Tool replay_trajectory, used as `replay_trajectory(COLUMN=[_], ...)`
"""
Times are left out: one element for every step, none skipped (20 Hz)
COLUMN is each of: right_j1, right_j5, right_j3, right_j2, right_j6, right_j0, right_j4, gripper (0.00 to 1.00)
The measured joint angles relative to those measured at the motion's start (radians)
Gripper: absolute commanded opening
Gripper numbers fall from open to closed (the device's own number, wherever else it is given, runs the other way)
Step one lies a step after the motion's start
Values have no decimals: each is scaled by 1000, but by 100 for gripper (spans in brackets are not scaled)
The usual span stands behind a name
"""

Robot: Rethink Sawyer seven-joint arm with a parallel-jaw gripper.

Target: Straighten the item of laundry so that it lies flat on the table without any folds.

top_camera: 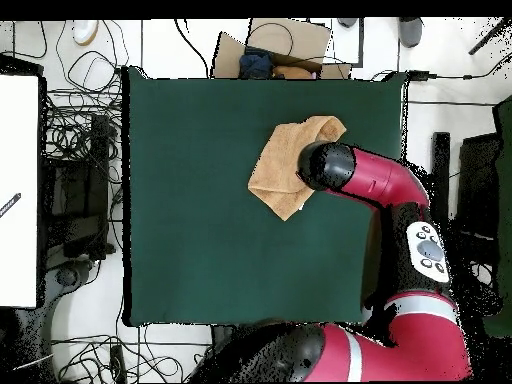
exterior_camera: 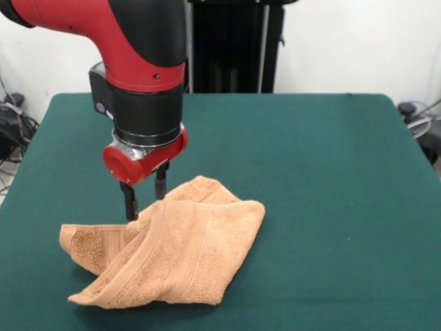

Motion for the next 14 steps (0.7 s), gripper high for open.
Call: replay_trajectory(right_j1=[0,1,1,2,3,4,4,5,7,8,9,13,16,20], right_j5=[0,0,0,0,0,0,0,0,0,0,0,0,0,0], right_j3=[4,7,11,16,20,23,26,33,40,43,45,48,50,51], right_j2=[-5,-7,-11,-12,-12,-13,-13,-13,-13,-13,-13,-14,-15,-16], right_j6=[0,0,0,0,0,0,0,0,0,0,0,0,0,0], right_j0=[4,6,8,8,8,8,8,8,8,8,8,8,9,9], right_j4=[1,2,4,7,11,14,17,23,28,29,30,30,30,30], gripper=[100,100,100,100,100,100,100,100,100,100,100,100,100,100])
